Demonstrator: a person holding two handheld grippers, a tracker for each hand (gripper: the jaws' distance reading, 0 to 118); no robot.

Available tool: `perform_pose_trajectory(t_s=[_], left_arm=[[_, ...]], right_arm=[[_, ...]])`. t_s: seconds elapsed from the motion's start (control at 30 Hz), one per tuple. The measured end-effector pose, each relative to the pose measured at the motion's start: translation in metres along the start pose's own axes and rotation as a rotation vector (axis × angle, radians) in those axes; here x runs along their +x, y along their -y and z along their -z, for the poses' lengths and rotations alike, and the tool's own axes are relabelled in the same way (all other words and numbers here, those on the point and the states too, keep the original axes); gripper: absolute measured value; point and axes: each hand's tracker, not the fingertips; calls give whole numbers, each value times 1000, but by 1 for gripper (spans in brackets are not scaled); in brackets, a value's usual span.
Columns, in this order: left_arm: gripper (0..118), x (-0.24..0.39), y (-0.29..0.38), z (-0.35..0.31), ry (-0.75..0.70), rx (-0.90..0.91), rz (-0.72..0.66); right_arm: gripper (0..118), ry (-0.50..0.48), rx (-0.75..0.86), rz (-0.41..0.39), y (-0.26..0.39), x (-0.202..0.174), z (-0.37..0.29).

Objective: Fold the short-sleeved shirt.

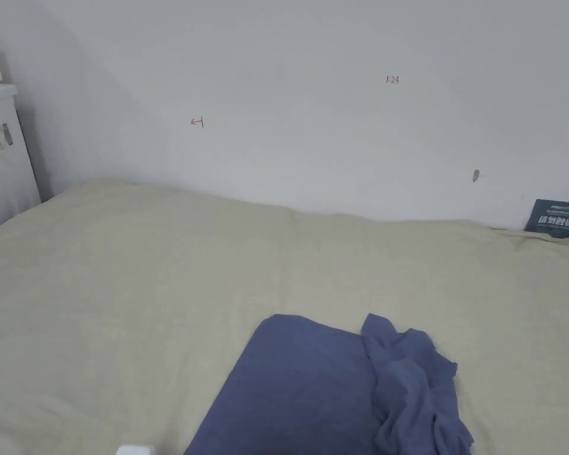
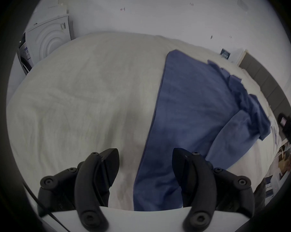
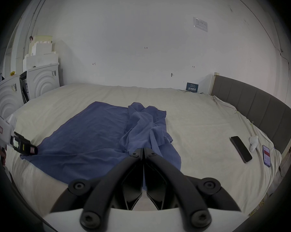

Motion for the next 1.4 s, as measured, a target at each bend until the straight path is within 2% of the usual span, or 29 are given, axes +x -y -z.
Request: perform_pose_trajectory(t_s=[0.1,0.2,0.27,0.47,0.6,0.73,1.07,1.13,1.3,1.4], left_arm=[[68,9,6,4,-43,34,52],[54,19,4,5,-38,23,72],[52,30,5,0,-59,27,98],[22,32,9,-3,-48,37,102],[15,34,10,-7,-54,33,142],[0,30,8,-13,-50,38,145],[0,17,18,-46,-23,191,128],[0,13,20,-54,52,209,74],[0,15,21,-66,35,245,76],[0,13,20,-67,43,252,62]], right_arm=[[1,2,-8,5,1,1,2],[1,2,-13,10,3,3,5],[1,1,-15,11,4,2,6],[1,-7,-17,5,3,-1,6],[1,-13,-19,6,3,-4,7],[1,-17,-23,8,4,-5,9],[1,-8,-27,13,-2,10,15],[1,-9,-41,8,-11,16,23],[13,-23,-79,-7,-33,30,63],[13,-37,-101,-9,-47,36,87]])
